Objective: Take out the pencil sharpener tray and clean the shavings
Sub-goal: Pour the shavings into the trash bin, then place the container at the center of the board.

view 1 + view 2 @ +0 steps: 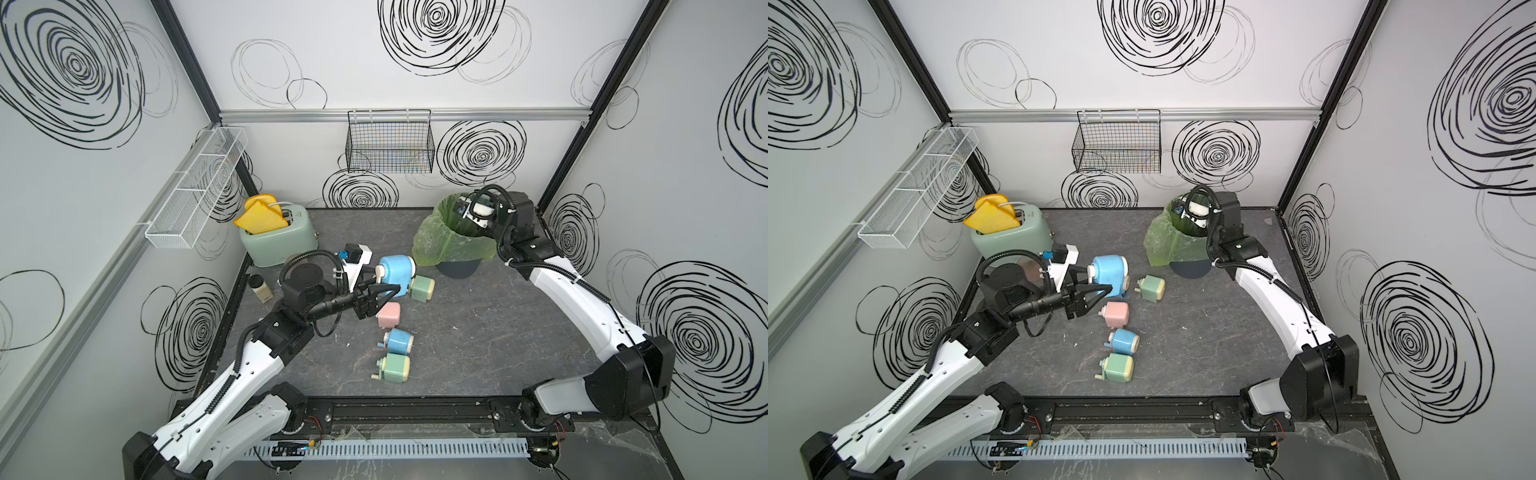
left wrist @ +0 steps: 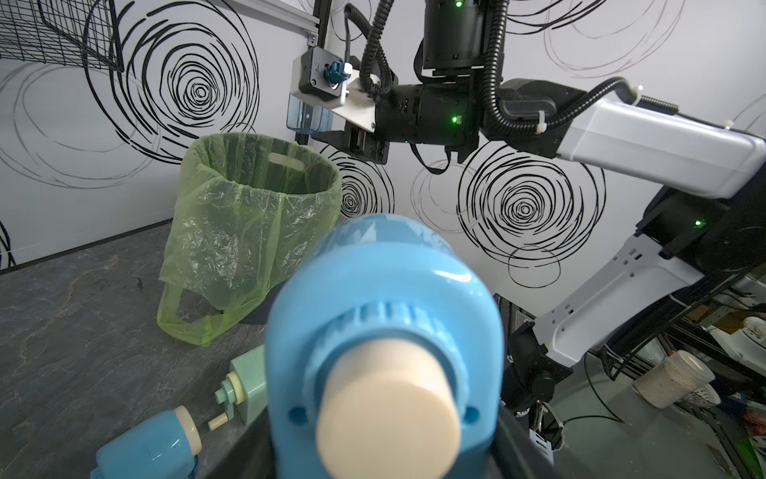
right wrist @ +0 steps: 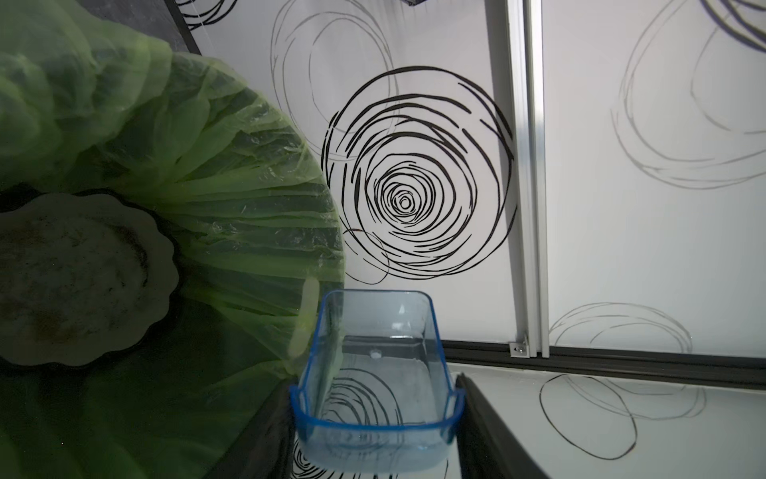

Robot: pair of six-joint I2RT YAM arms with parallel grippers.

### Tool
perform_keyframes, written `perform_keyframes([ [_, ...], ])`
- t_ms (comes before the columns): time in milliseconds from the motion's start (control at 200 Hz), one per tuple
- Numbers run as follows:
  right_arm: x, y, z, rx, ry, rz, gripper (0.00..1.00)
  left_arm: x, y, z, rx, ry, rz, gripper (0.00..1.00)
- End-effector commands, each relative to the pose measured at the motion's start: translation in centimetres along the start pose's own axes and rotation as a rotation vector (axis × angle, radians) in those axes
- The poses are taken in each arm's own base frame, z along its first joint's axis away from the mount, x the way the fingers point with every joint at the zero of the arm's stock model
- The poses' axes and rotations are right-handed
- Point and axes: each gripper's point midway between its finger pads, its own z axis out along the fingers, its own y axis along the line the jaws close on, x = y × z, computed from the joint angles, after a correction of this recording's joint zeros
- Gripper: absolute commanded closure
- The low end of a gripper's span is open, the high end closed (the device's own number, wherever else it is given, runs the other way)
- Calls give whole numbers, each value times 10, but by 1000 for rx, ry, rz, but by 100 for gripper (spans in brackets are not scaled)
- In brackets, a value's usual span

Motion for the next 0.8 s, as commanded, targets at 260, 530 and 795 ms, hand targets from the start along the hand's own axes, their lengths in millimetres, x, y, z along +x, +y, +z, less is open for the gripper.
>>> perform_keyframes([
  [260,-45,-10,-112,-155,-552,534,60,-52,-24,-4,111,-126,39,78],
  [530,-59,45,-174,-446,-795,686,60,-86,-63,-12,321,-195,48,77],
  [795,-63,84,-224,-733,-924,787,59,-92,-93,-28,493,-201,150,75],
])
